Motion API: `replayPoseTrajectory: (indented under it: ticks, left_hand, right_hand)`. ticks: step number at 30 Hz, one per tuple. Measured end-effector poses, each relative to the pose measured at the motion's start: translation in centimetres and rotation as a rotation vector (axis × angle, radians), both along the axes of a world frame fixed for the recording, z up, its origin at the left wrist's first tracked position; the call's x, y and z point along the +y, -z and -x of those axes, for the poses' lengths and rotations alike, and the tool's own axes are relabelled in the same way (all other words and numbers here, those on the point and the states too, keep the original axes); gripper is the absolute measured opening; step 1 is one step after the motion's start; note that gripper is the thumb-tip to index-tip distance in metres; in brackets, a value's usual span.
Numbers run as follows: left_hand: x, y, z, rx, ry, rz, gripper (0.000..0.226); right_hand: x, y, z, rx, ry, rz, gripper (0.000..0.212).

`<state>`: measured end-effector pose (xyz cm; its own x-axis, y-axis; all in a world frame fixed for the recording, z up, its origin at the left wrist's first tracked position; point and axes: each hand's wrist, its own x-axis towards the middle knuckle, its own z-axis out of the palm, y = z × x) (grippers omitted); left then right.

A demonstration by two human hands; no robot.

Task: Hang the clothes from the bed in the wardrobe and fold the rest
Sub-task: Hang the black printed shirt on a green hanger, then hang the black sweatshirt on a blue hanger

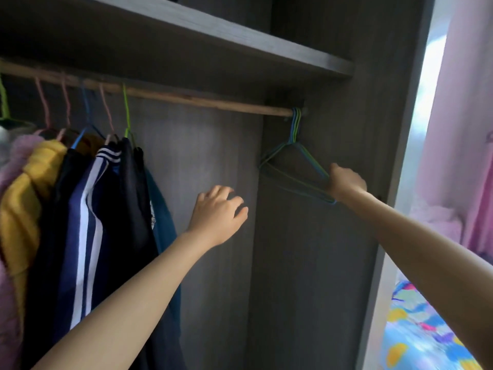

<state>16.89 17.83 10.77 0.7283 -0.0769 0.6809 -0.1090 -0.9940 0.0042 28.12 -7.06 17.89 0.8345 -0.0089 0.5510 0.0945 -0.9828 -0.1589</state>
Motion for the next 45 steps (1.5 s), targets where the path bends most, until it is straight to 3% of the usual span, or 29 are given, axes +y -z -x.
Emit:
replayPoseTrajectory:
  ticks: [12, 21, 28, 41, 45]
  left_hand:
    - [1.2, 1.2, 0.8, 0.027, -0.037, 0.061, 0.041]
    - [1.8, 2.3, 0.8, 0.063, -0.073, 0.074, 0.043]
    - [2.2, 3.1, 0.2, 0.077, -0.077, 0.073, 0.043]
    - [0.7, 4.4, -2.5, -0.023, -0.038, 0.22, 0.05]
    - [-0.6, 4.6, -3.3, -0.026, -0.033, 0.307, 0.06]
  right_hand:
    - [0.3, 2.2, -1.4, 0.086, 0.032, -0.078, 0.026]
    - [2.4, 2.9, -3.1, 0.085, -0.134, -0.448, 0.032]
    - [2.8, 3.3, -2.7, -0.236, -0.151, -0.39, 0.038]
    - [0.6, 3.0, 0.2, -0.301, -0.299, -0.476, 0.028]
    - [-1.1, 2.8, 2.9, -0.319, -0.354, -0.472, 0.037]
